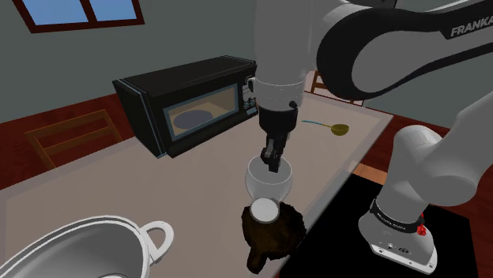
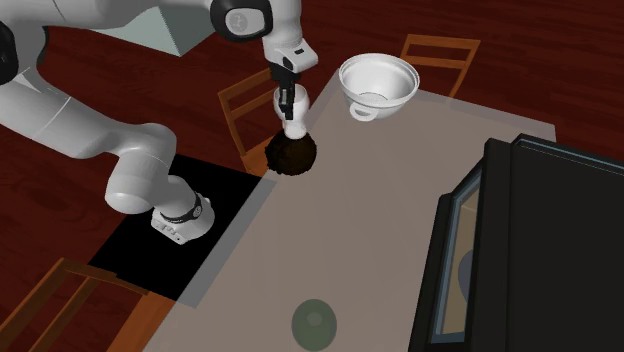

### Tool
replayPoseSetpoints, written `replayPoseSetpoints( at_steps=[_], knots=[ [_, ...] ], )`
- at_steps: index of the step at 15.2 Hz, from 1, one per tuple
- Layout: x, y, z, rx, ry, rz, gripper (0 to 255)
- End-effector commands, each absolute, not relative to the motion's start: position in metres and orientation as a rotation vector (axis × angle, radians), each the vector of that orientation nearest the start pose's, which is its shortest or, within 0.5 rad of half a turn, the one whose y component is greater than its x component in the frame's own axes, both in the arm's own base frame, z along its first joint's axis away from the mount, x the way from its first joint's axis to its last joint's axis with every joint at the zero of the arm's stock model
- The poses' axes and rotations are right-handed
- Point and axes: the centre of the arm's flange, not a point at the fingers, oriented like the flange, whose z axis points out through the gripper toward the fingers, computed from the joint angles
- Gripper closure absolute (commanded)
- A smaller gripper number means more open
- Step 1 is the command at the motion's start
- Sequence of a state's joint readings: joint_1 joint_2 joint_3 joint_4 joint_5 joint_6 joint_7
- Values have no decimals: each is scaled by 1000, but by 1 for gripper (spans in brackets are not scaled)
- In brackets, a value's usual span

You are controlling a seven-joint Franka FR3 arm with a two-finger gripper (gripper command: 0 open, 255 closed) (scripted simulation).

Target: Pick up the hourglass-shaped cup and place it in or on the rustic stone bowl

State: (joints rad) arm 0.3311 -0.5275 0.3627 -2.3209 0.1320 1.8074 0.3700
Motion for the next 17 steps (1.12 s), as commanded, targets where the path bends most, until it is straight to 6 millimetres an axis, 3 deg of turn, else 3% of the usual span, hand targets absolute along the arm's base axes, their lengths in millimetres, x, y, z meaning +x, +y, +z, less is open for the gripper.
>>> replayPoseSetpoints(
  at_steps=[1, 8, 15, 16, 17],
  knots=[
    [291, 279, 510, -3168, -390, -25, 255],
    [291, 279, 473, -3168, -390, -25, 255],
    [291, 279, 473, -3168, -390, -25, 255],
    [291, 279, 473, -3168, -390, -25, 0],
    [291, 279, 473, -3168, -390, -25, 0]
  ],
)
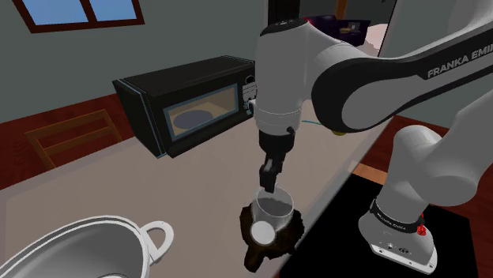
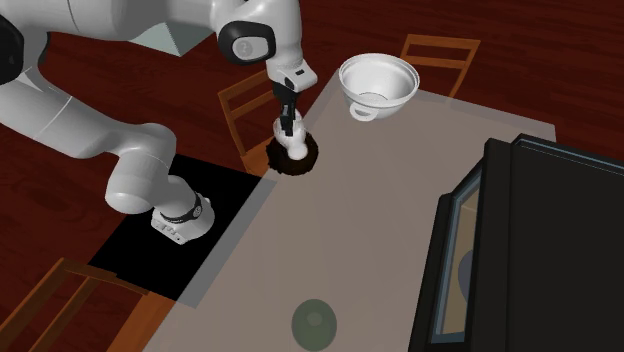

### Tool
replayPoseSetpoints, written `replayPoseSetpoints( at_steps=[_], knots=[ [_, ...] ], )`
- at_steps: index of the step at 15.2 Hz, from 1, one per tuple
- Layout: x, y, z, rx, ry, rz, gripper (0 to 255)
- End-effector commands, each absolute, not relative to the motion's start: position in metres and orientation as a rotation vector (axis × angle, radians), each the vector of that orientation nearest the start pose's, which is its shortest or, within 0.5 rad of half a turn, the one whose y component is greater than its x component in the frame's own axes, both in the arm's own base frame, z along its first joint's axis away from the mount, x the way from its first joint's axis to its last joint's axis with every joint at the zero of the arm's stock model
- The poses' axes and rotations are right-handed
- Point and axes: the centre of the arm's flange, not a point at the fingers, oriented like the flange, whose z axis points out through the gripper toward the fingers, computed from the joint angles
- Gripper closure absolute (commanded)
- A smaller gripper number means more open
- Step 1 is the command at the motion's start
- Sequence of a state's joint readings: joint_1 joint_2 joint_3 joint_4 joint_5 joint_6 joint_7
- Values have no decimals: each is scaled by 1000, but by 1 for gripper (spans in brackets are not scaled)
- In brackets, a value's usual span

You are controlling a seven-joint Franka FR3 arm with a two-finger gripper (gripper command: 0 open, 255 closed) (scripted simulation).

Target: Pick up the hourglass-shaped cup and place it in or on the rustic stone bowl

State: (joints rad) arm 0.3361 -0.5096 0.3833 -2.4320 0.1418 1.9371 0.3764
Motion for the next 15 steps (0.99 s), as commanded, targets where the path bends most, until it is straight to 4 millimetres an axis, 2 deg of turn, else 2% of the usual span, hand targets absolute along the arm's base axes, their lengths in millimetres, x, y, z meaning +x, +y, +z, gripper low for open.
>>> replayPoseSetpoints(
  at_steps=[1, 4, 8, 15],
  knots=[
    [291, 279, 473, -3168, -390, -25, 0],
    [291, 279, 473, -3168, -390, -25, 0],
    [290, 281, 522, -3168, -390, -25, 0],
    [290, 281, 522, -3168, -390, -25, 0]
  ],
)
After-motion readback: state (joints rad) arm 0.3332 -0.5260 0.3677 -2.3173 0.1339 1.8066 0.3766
